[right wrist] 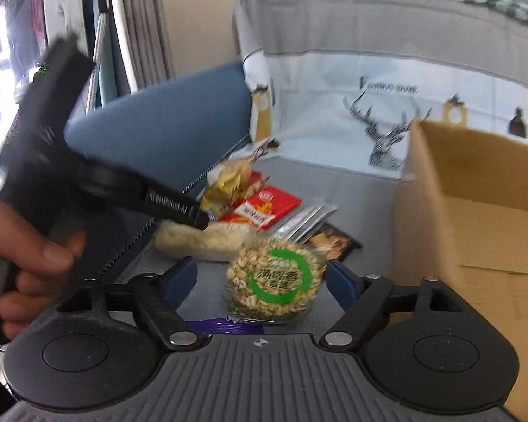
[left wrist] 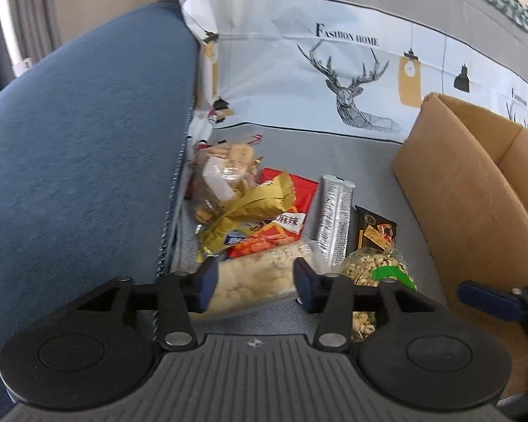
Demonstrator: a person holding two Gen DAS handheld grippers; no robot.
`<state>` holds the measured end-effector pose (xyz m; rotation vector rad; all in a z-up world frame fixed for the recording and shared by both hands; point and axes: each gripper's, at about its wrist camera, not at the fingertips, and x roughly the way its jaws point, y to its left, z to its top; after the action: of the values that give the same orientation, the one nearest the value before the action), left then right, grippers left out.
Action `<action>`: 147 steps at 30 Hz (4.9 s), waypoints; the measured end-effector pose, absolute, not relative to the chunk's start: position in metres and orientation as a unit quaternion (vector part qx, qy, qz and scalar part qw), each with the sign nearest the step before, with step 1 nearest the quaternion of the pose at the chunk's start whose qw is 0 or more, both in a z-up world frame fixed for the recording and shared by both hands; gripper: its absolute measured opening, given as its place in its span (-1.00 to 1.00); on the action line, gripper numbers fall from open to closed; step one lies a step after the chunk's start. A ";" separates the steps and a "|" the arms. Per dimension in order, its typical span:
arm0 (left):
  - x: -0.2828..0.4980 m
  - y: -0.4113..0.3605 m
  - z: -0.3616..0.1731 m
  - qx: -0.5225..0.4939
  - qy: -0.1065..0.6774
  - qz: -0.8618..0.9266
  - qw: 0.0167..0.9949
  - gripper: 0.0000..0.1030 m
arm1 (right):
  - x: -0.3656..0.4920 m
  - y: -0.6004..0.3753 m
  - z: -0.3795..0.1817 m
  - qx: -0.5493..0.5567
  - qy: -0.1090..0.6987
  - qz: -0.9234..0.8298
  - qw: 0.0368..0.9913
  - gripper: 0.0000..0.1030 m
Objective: Organize snacks
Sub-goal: 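Move right gripper to the green-ring peanut pack while left gripper approaches the white cracker bar, then close right gripper on the peanut pack while left gripper grasps the white cracker bar, then carry both snacks over the cardboard box and open both grippers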
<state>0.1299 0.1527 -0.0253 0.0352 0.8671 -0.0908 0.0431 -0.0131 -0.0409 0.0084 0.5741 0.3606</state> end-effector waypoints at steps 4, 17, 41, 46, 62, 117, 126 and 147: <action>0.141 0.139 -0.037 0.055 0.426 -0.065 0.901 0.61 | 0.063 -0.009 -0.059 0.008 0.304 0.164 0.938 0.84; 0.152 0.128 -0.061 0.113 0.453 -0.080 0.880 0.80 | 0.097 -0.006 -0.096 0.005 0.353 0.143 0.924 0.60; 0.145 0.118 -0.064 0.150 0.438 -0.067 0.884 0.39 | 0.004 -0.007 -0.047 -0.045 0.350 0.200 0.914 0.58; 0.125 0.125 -0.039 0.072 0.434 -0.080 0.894 0.07 | -0.005 -0.002 -0.066 -0.060 0.357 0.223 0.905 0.58; 0.113 0.139 -0.029 -0.002 0.450 -0.053 0.891 0.75 | -0.001 0.002 -0.096 -0.072 0.386 0.204 0.897 0.58; 0.121 0.146 -0.069 0.033 0.528 -0.068 0.846 -0.23 | 0.001 -0.006 -0.097 -0.059 0.374 0.198 0.904 0.58; 0.099 0.150 -0.034 -0.017 0.460 -0.074 0.885 -0.23 | -0.023 -0.012 -0.059 -0.061 0.314 0.225 0.920 0.58; 0.066 0.067 0.032 -0.024 0.306 -0.042 0.951 -0.23 | -0.007 -0.194 0.027 0.005 0.234 0.090 0.968 0.58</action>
<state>0.0659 0.0672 0.0319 -0.0493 0.6226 -0.0858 -0.0065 -0.1935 0.0268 0.0109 0.4726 0.1818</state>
